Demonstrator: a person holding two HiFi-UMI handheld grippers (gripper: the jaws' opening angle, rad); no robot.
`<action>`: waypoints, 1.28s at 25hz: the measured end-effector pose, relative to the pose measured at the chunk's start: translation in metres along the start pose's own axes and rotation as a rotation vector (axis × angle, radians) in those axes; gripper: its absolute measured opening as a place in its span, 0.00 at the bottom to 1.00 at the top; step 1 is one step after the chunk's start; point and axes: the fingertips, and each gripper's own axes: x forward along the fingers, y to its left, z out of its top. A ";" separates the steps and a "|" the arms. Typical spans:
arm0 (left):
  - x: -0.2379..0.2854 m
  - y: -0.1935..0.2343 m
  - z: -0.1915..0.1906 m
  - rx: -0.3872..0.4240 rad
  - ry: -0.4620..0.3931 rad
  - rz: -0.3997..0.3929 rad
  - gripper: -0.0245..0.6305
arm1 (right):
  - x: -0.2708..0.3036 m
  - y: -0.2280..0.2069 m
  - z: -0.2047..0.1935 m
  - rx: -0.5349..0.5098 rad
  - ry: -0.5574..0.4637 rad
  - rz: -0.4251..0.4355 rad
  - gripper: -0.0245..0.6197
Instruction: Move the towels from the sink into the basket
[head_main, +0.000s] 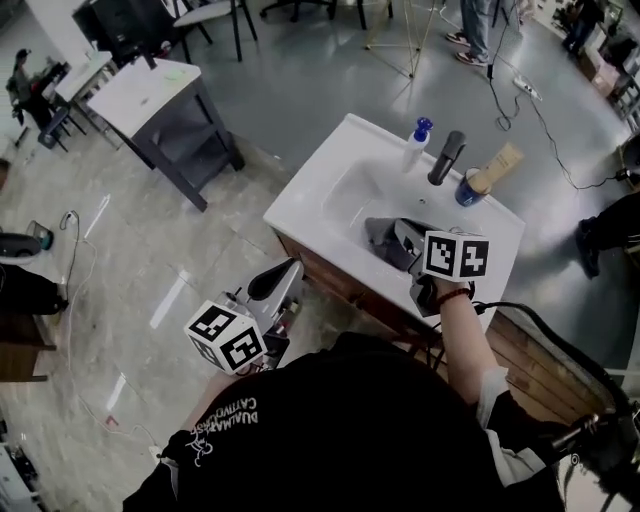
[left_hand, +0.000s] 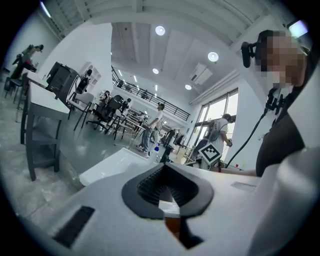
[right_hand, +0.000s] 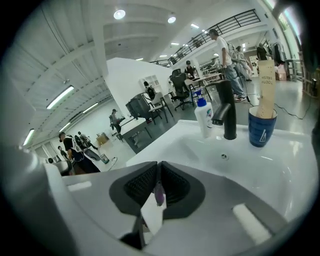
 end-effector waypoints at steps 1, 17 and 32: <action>-0.012 0.000 0.004 0.003 -0.010 0.010 0.04 | -0.001 0.012 0.002 -0.003 -0.009 0.013 0.09; -0.219 0.013 0.026 -0.035 -0.235 0.233 0.04 | 0.014 0.252 -0.031 -0.257 0.002 0.332 0.09; -0.406 0.005 -0.014 -0.088 -0.348 0.425 0.04 | 0.027 0.412 -0.152 -0.389 0.161 0.483 0.09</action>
